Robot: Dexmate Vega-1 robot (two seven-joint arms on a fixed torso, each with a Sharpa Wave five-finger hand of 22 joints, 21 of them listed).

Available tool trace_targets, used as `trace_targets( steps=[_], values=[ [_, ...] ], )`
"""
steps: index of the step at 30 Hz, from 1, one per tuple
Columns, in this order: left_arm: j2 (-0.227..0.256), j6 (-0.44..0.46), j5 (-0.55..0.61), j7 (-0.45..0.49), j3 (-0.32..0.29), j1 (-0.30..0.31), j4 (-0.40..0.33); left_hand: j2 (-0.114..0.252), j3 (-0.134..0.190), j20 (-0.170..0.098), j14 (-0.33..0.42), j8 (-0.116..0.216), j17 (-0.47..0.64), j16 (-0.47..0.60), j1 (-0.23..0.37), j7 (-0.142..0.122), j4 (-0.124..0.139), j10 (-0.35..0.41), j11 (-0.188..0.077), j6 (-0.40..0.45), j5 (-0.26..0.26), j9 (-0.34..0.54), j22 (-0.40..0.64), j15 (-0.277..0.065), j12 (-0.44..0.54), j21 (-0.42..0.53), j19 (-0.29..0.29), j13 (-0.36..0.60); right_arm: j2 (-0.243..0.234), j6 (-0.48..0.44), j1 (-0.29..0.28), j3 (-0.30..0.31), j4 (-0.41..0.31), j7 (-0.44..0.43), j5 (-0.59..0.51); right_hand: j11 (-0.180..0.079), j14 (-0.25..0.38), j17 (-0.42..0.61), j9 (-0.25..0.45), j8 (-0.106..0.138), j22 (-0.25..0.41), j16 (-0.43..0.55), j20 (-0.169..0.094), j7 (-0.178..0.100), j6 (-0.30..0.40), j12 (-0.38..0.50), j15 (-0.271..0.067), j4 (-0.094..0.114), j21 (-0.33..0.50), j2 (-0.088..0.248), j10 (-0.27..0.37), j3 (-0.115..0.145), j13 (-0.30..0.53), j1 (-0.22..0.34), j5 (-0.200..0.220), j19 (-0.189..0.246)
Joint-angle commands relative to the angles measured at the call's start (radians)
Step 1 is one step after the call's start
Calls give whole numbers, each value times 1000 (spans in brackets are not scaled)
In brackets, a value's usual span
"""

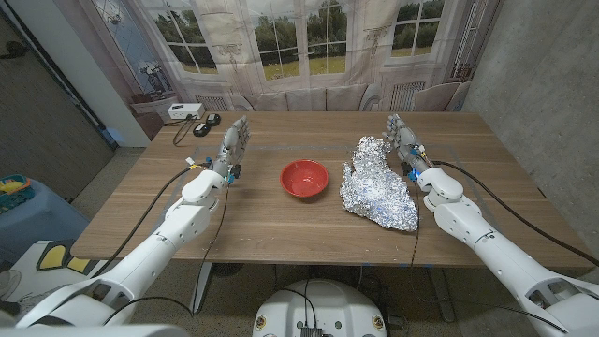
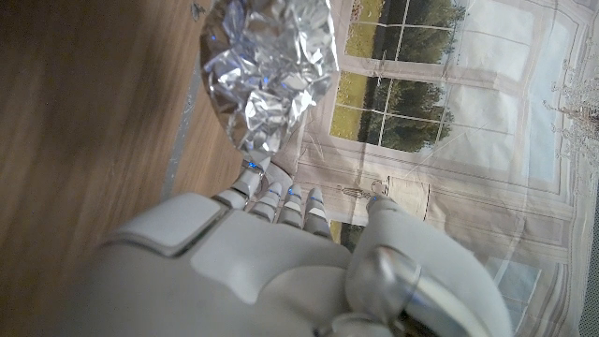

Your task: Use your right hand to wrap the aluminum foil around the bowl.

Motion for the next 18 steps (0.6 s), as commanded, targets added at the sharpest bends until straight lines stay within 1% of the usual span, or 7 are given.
trace_targets(
  steps=[1, 7, 9, 10, 13, 16, 18],
  values=[
    [-7, 1, 12, -1, -17, 8, -7, 104, 6, -74, -237, 6, 4, 4, 4, -3, 1, -206, -3, -183, 7, 3, 2, 1, 5, 4, -115, 1, 17, -5, -9, 22, 8, 8, -14, 2, -7, 1, 5, 7, 4, 5, -9, -1, 8, 4, 1, -1, 3, 4, 7, 7, 2, 9, 3, -7],
    [-11, 2, 12, -6, -22, 14, -9, 104, 6, -73, -236, 6, 4, 4, 4, -4, 0, -205, -3, -183, 7, 3, 2, 0, 5, 4, -114, 1, 11, -7, -15, 24, -14, -7, -45, 5, -7, -1, 5, 6, 4, 4, -7, 0, 7, 4, 5, -4, -1, -1, 8, 7, 2, 9, 2, -5],
    [-13, 1, 15, -5, -23, 14, -9, 104, 7, -73, -235, 6, 4, 5, 4, -3, 0, -203, -4, -182, 7, 3, 2, 1, 6, 5, -114, 1, -2, -13, -25, 20, -41, -52, -89, 12, 1, -6, 5, 6, 4, 4, 5, 3, 7, 4, 19, -20, -7, -20, 10, 5, 2, 18, -1, 2],
    [-14, 1, 15, -4, -24, 16, -11, 103, 7, -72, -233, 7, 4, 5, 4, -4, 0, -201, -5, -181, 7, 3, 2, 1, 6, 5, -113, 1, -12, -22, -32, 17, -63, -88, -123, 19, 12, -12, 5, 8, 5, 3, 27, 9, 13, 4, 38, -48, -16, -40, 15, 6, 2, 40, -6, 13],
    [-14, 1, 18, -5, -24, 18, -14, 103, 7, -67, -230, 8, 4, 6, 4, -5, -1, -196, -5, -177, 7, 3, 2, 1, 8, 6, -109, 1, -43, -57, -51, 7, -127, -190, -221, 27, 32, -15, 6, 13, 6, 5, 73, 10, 29, 10, 64, -83, -30, -58, 38, 10, 3, 70, -13, 29],
    [-15, 3, 18, -7, -24, 20, -17, 103, 7, -63, -225, 10, 4, 7, 4, -6, -1, -191, -6, -171, 7, 3, 2, 0, 10, 7, -106, 1, -91, -117, -67, -9, -202, -279, -337, 34, 45, -15, 6, 16, 7, 8, 80, 5, 40, 12, 71, -95, -36, -68, 47, 9, 3, 78, -17, 33],
    [-16, 2, 19, -8, -23, 20, -16, 102, 7, -63, -224, 11, 3, 8, 5, -7, -2, -189, -5, -169, 7, 3, 2, 0, 10, 7, -105, 1, -112, -157, -73, -16, -239, -307, -379, 42, 47, -15, 6, 16, 7, 8, 83, 1, 42, 13, 73, -101, -39, -73, 51, 9, 4, 82, -19, 35]
  ],
)
